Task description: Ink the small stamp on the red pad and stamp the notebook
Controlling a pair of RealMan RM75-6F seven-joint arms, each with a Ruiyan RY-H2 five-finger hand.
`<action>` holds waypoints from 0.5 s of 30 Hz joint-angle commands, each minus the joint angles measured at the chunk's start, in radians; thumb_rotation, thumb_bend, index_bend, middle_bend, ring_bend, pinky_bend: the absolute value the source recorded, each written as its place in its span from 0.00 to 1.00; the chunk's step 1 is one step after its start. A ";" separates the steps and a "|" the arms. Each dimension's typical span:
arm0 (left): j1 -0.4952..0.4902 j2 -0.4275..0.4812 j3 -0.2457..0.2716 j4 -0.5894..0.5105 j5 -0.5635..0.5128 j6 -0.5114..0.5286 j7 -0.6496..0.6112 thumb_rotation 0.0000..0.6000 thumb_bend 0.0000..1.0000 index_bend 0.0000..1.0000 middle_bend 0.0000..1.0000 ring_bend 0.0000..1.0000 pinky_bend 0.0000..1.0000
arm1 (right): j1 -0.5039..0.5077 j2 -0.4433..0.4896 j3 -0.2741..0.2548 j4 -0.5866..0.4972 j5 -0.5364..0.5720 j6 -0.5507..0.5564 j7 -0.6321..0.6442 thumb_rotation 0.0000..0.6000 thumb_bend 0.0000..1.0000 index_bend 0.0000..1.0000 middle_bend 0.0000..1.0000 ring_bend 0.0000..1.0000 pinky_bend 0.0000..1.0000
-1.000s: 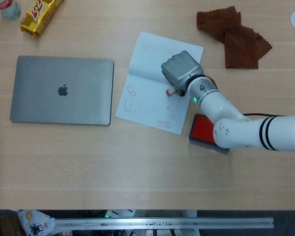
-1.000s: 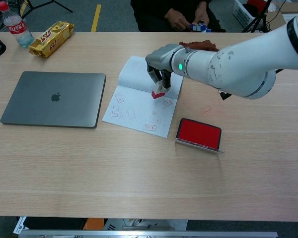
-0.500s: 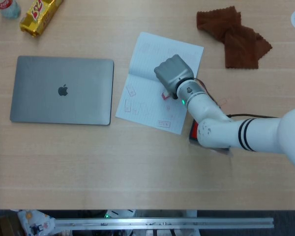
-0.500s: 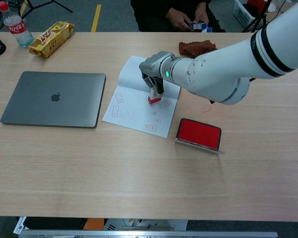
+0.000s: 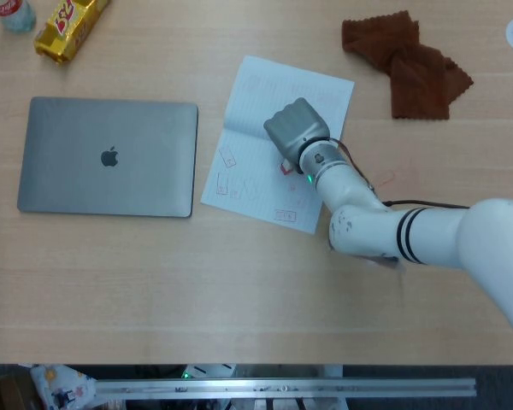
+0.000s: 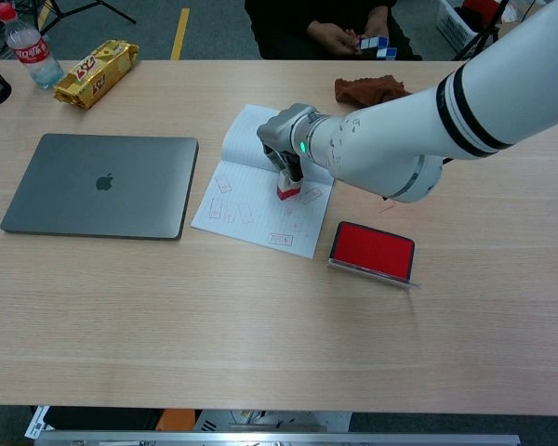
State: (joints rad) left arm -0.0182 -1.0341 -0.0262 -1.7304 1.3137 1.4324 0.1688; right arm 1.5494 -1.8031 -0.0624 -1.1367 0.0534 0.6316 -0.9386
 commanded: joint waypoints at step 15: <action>0.005 0.002 0.002 0.000 -0.007 -0.001 -0.003 1.00 0.27 0.16 0.04 0.09 0.11 | -0.005 -0.055 0.011 0.063 0.002 0.007 -0.045 1.00 0.61 0.77 0.51 0.30 0.39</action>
State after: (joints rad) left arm -0.0134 -1.0318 -0.0240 -1.7299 1.3071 1.4313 0.1660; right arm 1.5457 -1.8555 -0.0527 -1.0762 0.0556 0.6388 -0.9819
